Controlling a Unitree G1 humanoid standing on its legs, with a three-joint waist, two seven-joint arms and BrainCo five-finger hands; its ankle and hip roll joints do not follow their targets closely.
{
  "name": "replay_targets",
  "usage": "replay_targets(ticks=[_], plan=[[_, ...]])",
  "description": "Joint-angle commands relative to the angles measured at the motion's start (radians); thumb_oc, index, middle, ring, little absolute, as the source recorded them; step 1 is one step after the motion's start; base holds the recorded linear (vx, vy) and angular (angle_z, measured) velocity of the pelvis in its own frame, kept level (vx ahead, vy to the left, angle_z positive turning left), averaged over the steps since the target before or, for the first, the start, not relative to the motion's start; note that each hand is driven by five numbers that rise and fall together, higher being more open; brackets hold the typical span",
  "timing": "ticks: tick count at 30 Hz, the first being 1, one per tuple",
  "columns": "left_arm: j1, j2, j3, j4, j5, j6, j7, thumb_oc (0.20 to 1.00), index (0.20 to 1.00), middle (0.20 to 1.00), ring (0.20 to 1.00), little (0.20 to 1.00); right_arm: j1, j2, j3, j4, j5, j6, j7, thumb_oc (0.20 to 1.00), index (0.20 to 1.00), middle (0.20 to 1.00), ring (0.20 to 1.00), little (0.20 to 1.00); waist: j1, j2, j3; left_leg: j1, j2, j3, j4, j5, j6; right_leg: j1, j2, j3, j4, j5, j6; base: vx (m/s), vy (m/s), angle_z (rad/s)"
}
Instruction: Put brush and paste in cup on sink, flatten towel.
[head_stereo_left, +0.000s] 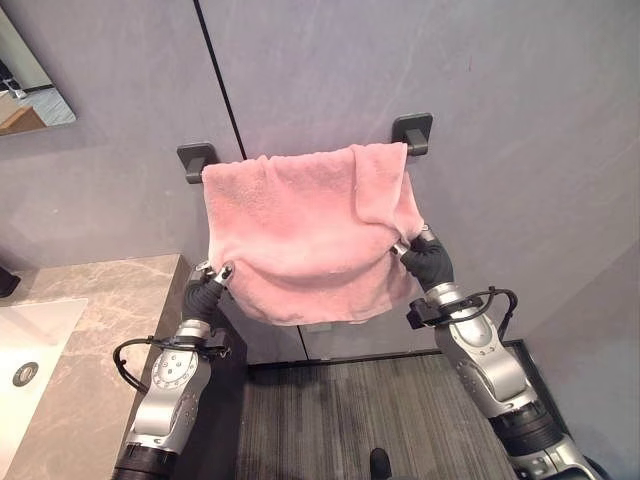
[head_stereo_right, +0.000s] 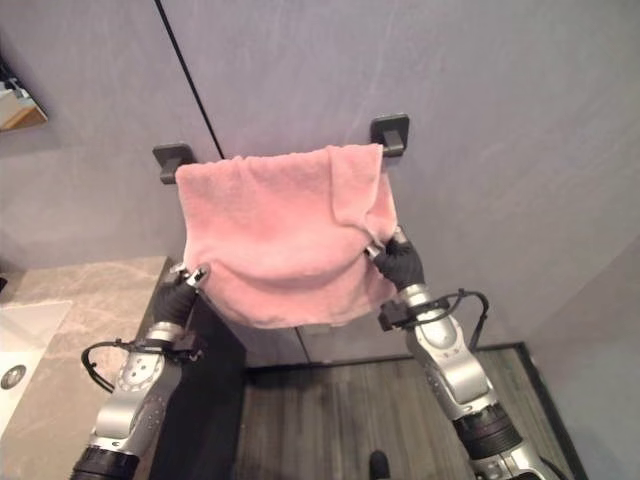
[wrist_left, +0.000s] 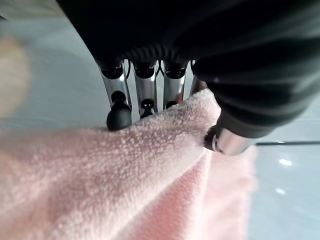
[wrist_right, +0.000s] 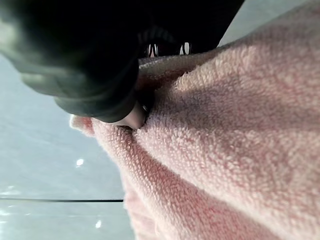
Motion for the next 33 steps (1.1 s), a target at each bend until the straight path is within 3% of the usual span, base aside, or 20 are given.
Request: replay_targets(ticks=[1,6,7,8,14,15,16,17,18,20,24,33], plan=[[-0.049,0.053,0.061,-0.005,0.021,-0.074,0.027,0.200,0.200,0.200,0.200,0.200,-0.071,0.027,-0.052,-0.041,-0.002,-0.090,-0.004,0.235,0.235,0.235,0.235,0.235,-0.009,-0.066,-0.040,0.001,-0.025,-0.007,0.009,0.008,-0.012,0.114,-0.057,0.000,0.011,-0.101,0.059,0.02,-0.013,0.03],[-0.034,0.048,0.050,0.069,0.040,-0.055,0.032,0.200,0.200,0.200,0.200,0.200,-0.040,0.028,-0.040,-0.005,0.014,-0.073,0.001,0.266,0.266,0.266,0.266,0.266,-0.010,-0.067,-0.040,0.008,-0.026,-0.008,0.010,0.006,-0.012,0.122,-0.056,-0.005,0.012,-0.102,0.059,0.01,-0.007,0.04],[-0.025,0.042,0.046,0.118,0.040,-0.042,0.033,0.200,0.200,0.200,0.200,0.200,-0.025,0.027,-0.032,0.020,0.013,-0.060,0.000,0.297,0.297,0.297,0.297,0.297,-0.010,-0.067,-0.040,0.010,-0.026,-0.008,0.010,0.007,-0.012,0.124,-0.055,-0.004,0.012,-0.103,0.058,0.01,-0.003,0.10],[-0.025,0.042,0.046,0.119,0.039,-0.043,0.033,0.200,0.200,0.200,0.200,0.200,-0.025,0.027,-0.032,0.021,0.013,-0.061,0.000,0.429,0.429,0.429,0.429,0.429,-0.010,-0.067,-0.040,0.010,-0.026,-0.008,0.010,0.007,-0.012,0.124,-0.055,-0.005,0.012,-0.103,0.058,0.01,-0.004,0.09],[0.006,0.030,0.056,0.186,0.054,-0.022,0.039,0.200,0.200,0.200,0.200,0.200,-0.002,0.030,-0.026,0.073,0.002,-0.033,-0.013,0.460,0.460,0.460,0.460,0.460,-0.010,-0.064,-0.040,0.014,-0.024,-0.006,0.008,0.007,-0.013,0.125,-0.054,-0.005,0.009,-0.103,0.058,0.01,0.000,0.03],[0.009,0.030,0.055,0.185,0.055,-0.021,0.037,0.200,0.200,0.200,0.200,0.200,-0.002,0.030,-0.026,0.077,0.002,-0.031,-0.014,0.507,0.507,0.507,0.507,0.507,-0.009,-0.064,-0.040,0.013,-0.024,-0.006,0.008,0.007,-0.013,0.124,-0.054,-0.006,0.009,-0.103,0.059,0.00,0.000,0.00],[0.016,0.032,0.056,0.188,0.071,-0.016,0.039,0.200,0.200,0.200,0.200,0.200,-0.001,0.028,-0.029,0.086,-0.013,-0.024,-0.020,1.000,1.000,1.000,1.000,1.000,-0.008,-0.064,-0.040,0.012,-0.024,-0.006,0.007,0.007,-0.013,0.123,-0.054,-0.004,0.008,-0.103,0.059,0.00,0.000,0.00],[0.017,0.035,0.054,0.189,0.078,-0.015,0.037,0.278,0.278,0.278,0.278,0.278,-0.001,0.027,-0.029,0.090,-0.014,-0.023,-0.019,1.000,1.000,1.000,1.000,1.000,-0.007,-0.065,-0.041,0.012,-0.023,-0.005,0.007,0.007,-0.013,0.122,-0.054,-0.004,0.008,-0.103,0.059,0.00,0.000,0.00],[0.018,0.041,0.054,0.189,0.091,-0.012,0.039,0.457,0.457,0.457,0.457,0.457,-0.002,0.024,-0.029,0.093,-0.020,-0.020,-0.019,1.000,1.000,1.000,1.000,1.000,-0.007,-0.065,-0.042,0.011,-0.023,-0.005,0.007,0.007,-0.013,0.121,-0.055,-0.005,0.008,-0.102,0.059,0.00,0.000,0.00],[0.025,0.058,0.054,0.191,0.122,-0.002,0.029,1.000,1.000,1.000,1.000,1.000,0.002,0.014,-0.036,0.093,-0.038,-0.010,-0.016,1.000,1.000,1.000,1.000,1.000,-0.006,-0.065,-0.043,0.009,-0.022,-0.005,0.008,0.008,-0.014,0.119,-0.053,-0.005,0.008,-0.102,0.059,0.00,0.000,0.00],[0.051,0.105,0.073,0.174,0.188,0.010,0.007,1.000,1.000,1.000,1.000,1.000,0.014,-0.021,-0.063,0.093,-0.091,0.004,-0.005,1.000,1.000,1.000,1.000,1.000,-0.007,-0.063,-0.044,0.010,-0.019,-0.005,0.008,0.009,-0.016,0.118,-0.052,-0.006,0.010,-0.102,0.058,0.00,0.000,0.00],[0.143,0.313,0.194,0.084,0.385,0.023,-0.066,1.000,1.000,1.000,1.000,1.000,0.057,-0.107,-0.185,0.056,-0.164,-0.005,0.016,1.000,1.000,1.000,1.000,1.000,-0.011,-0.052,-0.042,0.010,-0.014,0.000,0.006,0.006,-0.019,0.111,-0.049,-0.002,0.010,-0.098,0.063,0.00,0.000,0.00]])
